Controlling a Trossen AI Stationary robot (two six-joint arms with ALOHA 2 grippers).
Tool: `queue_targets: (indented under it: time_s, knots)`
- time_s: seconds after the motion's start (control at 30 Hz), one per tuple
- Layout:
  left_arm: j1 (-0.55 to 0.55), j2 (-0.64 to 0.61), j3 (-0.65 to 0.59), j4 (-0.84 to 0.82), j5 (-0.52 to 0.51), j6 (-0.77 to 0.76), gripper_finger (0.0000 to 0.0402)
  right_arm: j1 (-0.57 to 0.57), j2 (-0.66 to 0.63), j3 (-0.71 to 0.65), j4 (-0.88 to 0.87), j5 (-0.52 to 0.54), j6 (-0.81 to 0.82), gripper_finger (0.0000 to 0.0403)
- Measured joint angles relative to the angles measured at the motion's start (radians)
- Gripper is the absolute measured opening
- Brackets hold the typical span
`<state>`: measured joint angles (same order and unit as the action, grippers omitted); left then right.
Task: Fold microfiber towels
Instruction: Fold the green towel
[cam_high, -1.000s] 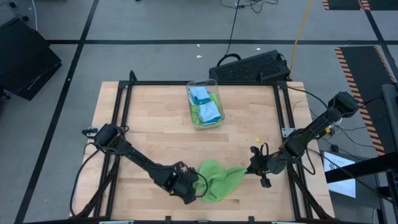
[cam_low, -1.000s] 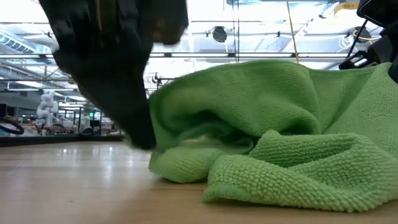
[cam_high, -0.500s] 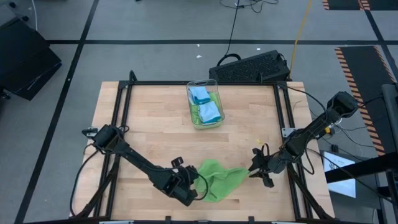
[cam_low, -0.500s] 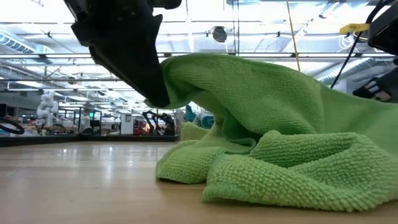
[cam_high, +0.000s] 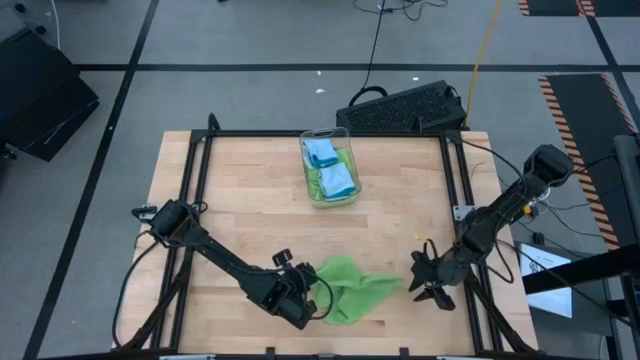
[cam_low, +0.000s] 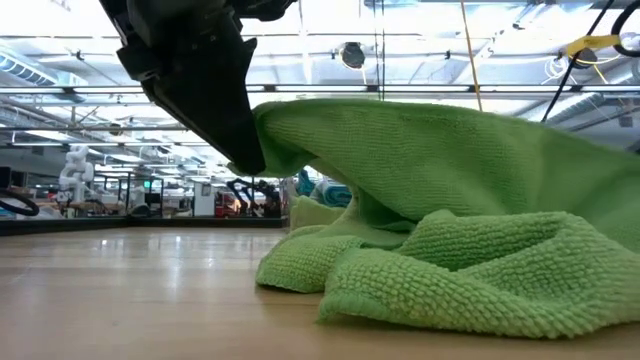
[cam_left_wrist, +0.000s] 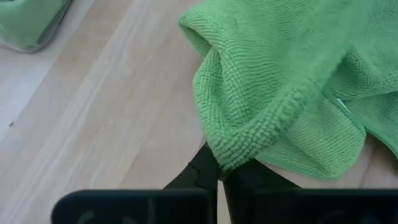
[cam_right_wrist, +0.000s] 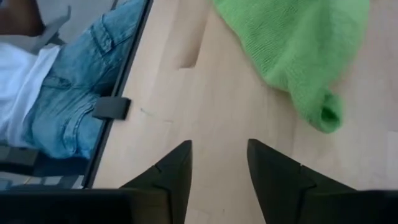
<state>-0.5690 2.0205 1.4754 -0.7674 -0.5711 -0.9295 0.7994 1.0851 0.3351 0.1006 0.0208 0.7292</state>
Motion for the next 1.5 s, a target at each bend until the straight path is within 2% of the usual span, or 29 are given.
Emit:
queue_targets:
  time_s: [0.13, 0.3, 0.53, 0.63, 0.93, 1.13, 1.3, 1.43, 1.5]
  knots:
    - [0.0, 0.0, 0.0, -0.004, -0.007, -0.001, 0.0005, 0.008, 0.0, 0.0, -0.008, 0.064, -0.018, 0.0138]
    - [0.003, -0.023, 0.004, -0.063, -0.015, -0.064, 0.0014, 0.008, 0.0, 0.0, -0.007, 0.143, -0.141, 0.0141]
    - [-0.013, -0.068, 0.008, -0.102, -0.123, -0.113, 0.0006, 0.001, 0.0, 0.0, 0.001, 0.328, -0.247, 0.0157]
    - [-0.019, -0.072, 0.009, -0.102, -0.141, -0.121, 0.0011, -0.017, 0.0, 0.0, 0.001, 0.376, -0.265, 0.0165]
    - [-0.014, -0.074, 0.013, -0.107, -0.172, -0.097, 0.0006, -0.079, 0.0, 0.0, 0.001, 0.399, -0.247, 0.0171]
    - [-0.013, -0.074, 0.071, -0.095, -0.222, -0.055, 0.0011, -0.086, 0.0, 0.0, 0.018, 0.401, -0.245, 0.0171]
    - [-0.025, -0.075, 0.102, 0.016, -0.234, 0.055, 0.0005, -0.086, 0.0, 0.0, 0.126, 0.41, -0.278, 0.0171]
    - [-0.026, -0.075, 0.102, 0.184, -0.188, 0.206, 0.0019, -0.085, 0.0, 0.0, 0.277, 0.527, -0.231, 0.0171]
    - [-0.02, -0.067, 0.102, 0.262, -0.159, 0.265, 0.0022, -0.081, 0.005, 0.0, 0.367, 0.552, -0.233, 0.0171]
